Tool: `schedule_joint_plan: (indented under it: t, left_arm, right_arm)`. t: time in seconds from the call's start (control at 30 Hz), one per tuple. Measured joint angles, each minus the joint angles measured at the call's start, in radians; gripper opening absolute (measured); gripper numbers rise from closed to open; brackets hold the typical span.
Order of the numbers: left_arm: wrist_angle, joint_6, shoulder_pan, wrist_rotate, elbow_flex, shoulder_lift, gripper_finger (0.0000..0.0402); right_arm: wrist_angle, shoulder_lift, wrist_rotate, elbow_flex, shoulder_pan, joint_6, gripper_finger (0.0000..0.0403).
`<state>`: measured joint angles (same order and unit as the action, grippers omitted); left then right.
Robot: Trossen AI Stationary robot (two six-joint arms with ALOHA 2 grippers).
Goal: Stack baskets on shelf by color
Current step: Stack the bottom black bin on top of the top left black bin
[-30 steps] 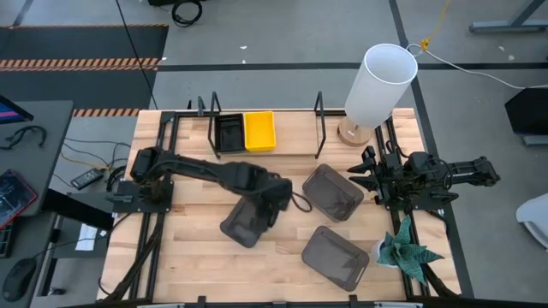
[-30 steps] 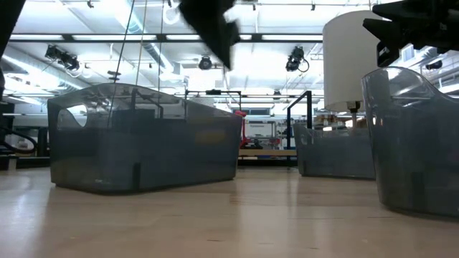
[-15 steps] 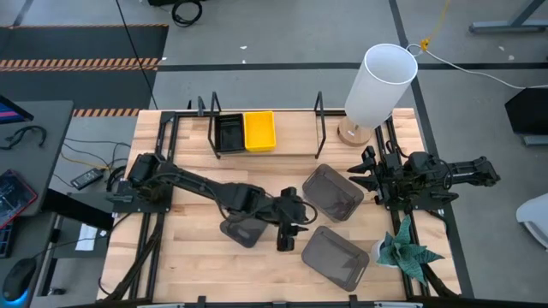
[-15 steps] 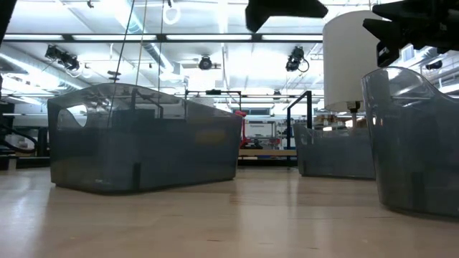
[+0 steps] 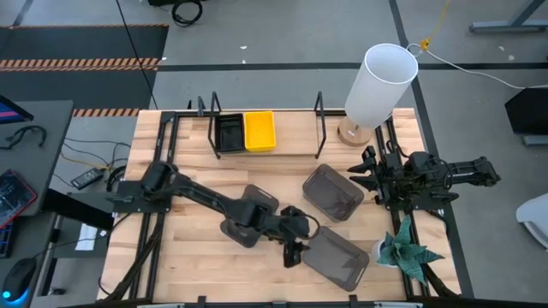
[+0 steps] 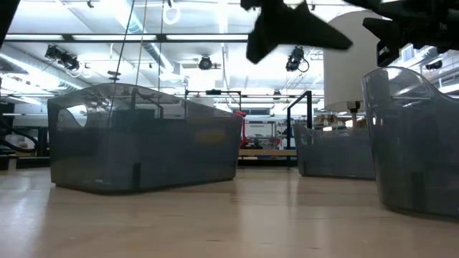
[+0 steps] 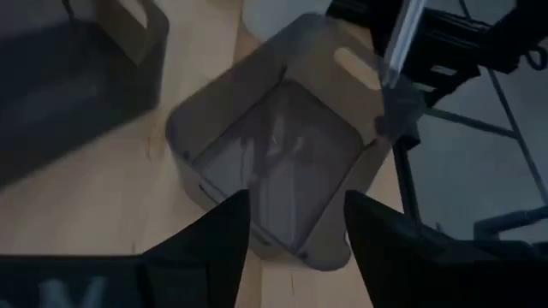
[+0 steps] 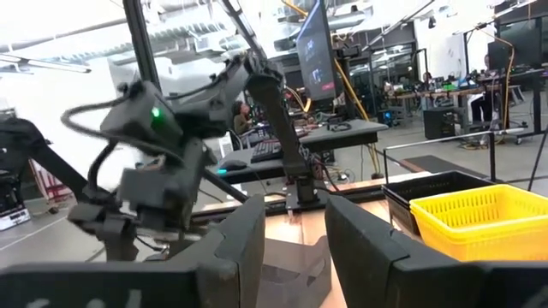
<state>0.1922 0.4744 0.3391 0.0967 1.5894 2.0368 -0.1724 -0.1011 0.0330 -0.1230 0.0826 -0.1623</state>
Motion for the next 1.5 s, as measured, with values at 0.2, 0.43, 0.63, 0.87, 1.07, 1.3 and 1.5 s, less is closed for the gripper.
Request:
schedule_joint_plan:
  t: [0.2,0.43,0.63,0.87,1.07,1.3,1.5]
  left_arm:
    - [-0.027,0.072,0.001,0.004,0.001,0.062,0.0208]
    - [-0.067,0.073,0.000,-0.010,0.002,0.133,0.0245]
    - [-0.084,0.061,-0.002,-0.041,0.003,0.161,0.0253]
    - [-0.054,0.032,-0.027,-0.059,0.002,0.145,0.0202]
    - [0.030,0.037,-0.050,-0.119,0.003,0.137,0.0130]
    - [0.054,0.028,-0.066,-0.162,0.001,0.138,0.0055]
    - [0.076,0.000,-0.067,-0.170,0.001,0.129,0.0008]
  right_arm:
    - [-0.002,-0.003,0.000,0.000,0.000,0.000,0.0130]
    - [-0.015,-0.004,0.000,0.000,0.000,0.000,0.0130]
    - [-0.014,-0.003,0.000,0.000,0.000,0.000,0.0130]
    - [-0.015,-0.004,-0.001,0.000,0.000,0.000,0.0130]
    - [-0.019,-0.004,0.000,0.000,0.000,0.000,0.0130]
    - [-0.021,-0.004,0.000,0.000,0.000,0.000,0.0130]
    - [-0.021,-0.004,0.000,0.000,0.000,0.000,0.0130]
